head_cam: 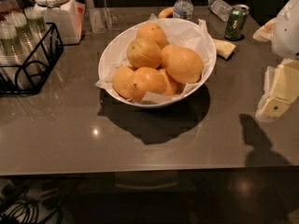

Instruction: Pick orange from white bowl

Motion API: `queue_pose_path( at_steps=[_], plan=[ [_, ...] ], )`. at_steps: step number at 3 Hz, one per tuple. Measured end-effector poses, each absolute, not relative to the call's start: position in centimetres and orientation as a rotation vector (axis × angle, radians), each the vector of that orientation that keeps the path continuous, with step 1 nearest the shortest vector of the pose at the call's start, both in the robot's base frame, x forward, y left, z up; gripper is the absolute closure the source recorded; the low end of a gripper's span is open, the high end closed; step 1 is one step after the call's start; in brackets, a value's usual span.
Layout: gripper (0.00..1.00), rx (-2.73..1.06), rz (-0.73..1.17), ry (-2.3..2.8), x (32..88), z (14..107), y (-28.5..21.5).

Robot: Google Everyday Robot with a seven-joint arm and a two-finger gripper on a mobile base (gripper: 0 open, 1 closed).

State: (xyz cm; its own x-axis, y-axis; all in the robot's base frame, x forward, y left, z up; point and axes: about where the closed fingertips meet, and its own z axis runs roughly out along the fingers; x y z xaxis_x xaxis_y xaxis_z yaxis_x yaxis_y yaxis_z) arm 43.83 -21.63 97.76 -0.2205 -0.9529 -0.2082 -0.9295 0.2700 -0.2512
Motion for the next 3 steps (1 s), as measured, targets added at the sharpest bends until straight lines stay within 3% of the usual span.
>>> queue_pose_path(
  at_steps=[3],
  plan=[
    [0.0,-1.745,-0.012,2.138,45.7,98.5,-19.7]
  ],
)
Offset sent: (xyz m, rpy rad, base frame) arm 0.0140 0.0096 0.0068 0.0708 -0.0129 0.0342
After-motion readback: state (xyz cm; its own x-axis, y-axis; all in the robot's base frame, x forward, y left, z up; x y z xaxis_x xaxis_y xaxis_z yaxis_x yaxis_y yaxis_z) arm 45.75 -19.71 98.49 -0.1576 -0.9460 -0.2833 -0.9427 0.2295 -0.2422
